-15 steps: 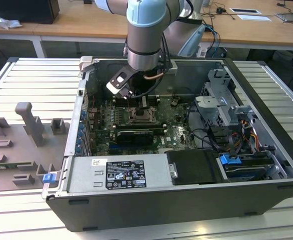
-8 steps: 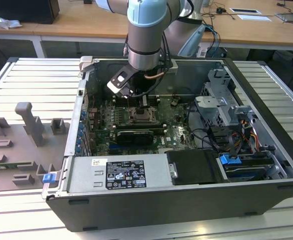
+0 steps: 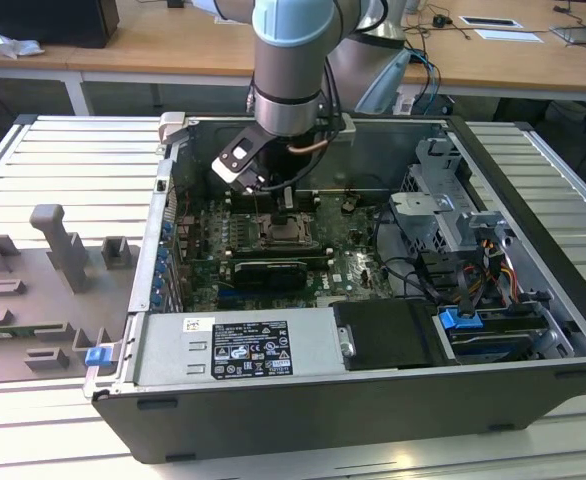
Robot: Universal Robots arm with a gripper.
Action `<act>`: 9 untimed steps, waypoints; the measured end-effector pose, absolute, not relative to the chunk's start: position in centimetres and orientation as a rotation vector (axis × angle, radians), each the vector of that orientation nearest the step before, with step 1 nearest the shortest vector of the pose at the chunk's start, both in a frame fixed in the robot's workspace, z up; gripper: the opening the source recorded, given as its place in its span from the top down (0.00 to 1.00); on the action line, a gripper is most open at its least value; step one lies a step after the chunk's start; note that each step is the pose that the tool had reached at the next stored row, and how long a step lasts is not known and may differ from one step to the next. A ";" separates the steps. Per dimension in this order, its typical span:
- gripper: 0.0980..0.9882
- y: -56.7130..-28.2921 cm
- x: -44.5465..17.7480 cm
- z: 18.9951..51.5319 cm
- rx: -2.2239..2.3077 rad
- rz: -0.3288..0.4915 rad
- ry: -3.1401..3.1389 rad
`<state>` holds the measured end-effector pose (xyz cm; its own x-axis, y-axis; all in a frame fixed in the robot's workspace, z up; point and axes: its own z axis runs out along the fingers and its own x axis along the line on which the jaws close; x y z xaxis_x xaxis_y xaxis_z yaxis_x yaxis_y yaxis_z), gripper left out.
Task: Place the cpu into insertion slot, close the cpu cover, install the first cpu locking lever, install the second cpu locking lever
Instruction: 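Close the cpu cover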
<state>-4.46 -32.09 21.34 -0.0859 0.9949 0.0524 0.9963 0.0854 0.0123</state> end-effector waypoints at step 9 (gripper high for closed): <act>0.99 -32.4 -5.1 20.7 -2.102 -0.069 -2.293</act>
<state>-5.09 -32.37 20.67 -0.0867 0.9949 0.0524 0.9962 0.0862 0.0123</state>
